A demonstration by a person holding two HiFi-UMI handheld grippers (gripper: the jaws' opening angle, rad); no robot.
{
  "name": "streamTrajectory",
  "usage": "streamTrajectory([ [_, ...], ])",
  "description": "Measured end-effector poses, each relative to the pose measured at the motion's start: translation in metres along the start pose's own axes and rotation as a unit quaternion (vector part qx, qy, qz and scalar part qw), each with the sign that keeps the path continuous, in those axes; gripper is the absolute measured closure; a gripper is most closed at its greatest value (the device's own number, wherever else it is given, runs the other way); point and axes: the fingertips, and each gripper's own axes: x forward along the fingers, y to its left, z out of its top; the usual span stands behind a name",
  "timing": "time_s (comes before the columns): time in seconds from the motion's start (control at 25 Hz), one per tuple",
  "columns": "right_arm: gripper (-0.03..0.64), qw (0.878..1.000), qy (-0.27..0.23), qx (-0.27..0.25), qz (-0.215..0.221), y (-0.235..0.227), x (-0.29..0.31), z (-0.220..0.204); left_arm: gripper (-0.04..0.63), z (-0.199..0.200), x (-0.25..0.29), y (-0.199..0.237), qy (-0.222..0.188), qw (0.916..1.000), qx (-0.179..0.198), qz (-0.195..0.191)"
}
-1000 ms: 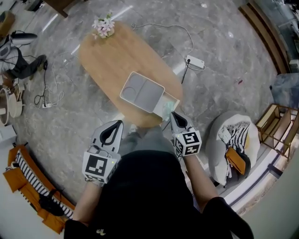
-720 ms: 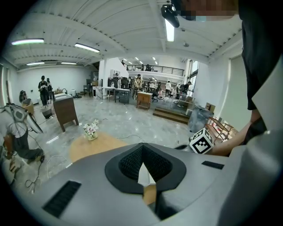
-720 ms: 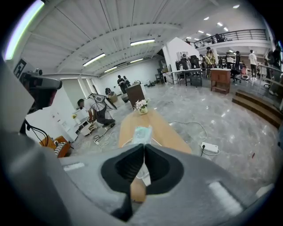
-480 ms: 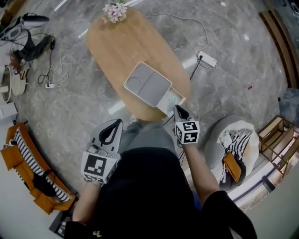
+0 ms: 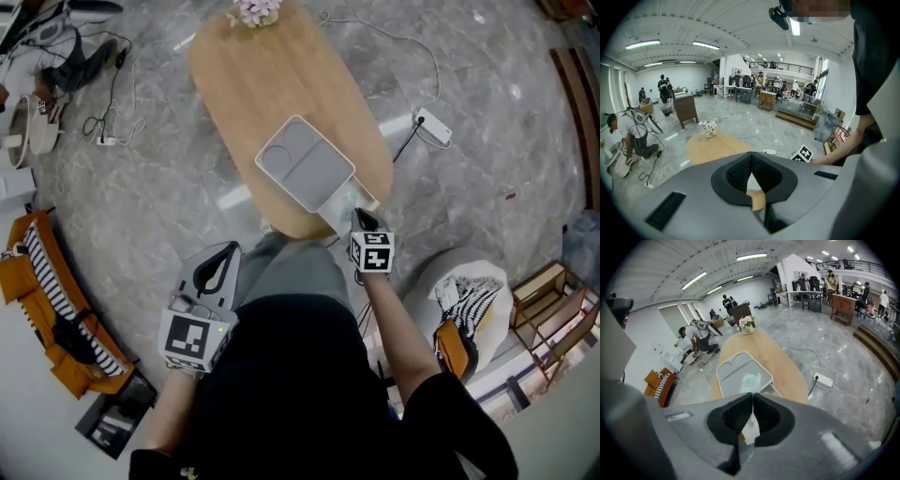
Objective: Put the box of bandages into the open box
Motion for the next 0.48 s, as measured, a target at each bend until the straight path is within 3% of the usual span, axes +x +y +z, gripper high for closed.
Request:
streamTrajectory([
  [0.12,0.612,1.000,0.024,-0.007,-0.001,-0.009,0.019,-0.010,0.581,-0.003,0.001,0.002,0.006,0.9997,-0.018,0.013],
  [0.36,0.612,0.998,0.065,-0.019,-0.009,-0.026,0.053,-0.029,0.581,-0.015,0.002,0.005,0.009,0.9996,-0.011,0.025],
  [0.48,0.612,0.996,0.083,-0.011,-0.016,-0.034,0.067,-0.037,0.581,-0.017,0.002,0.005,0.016,0.9987,-0.033,0.036],
])
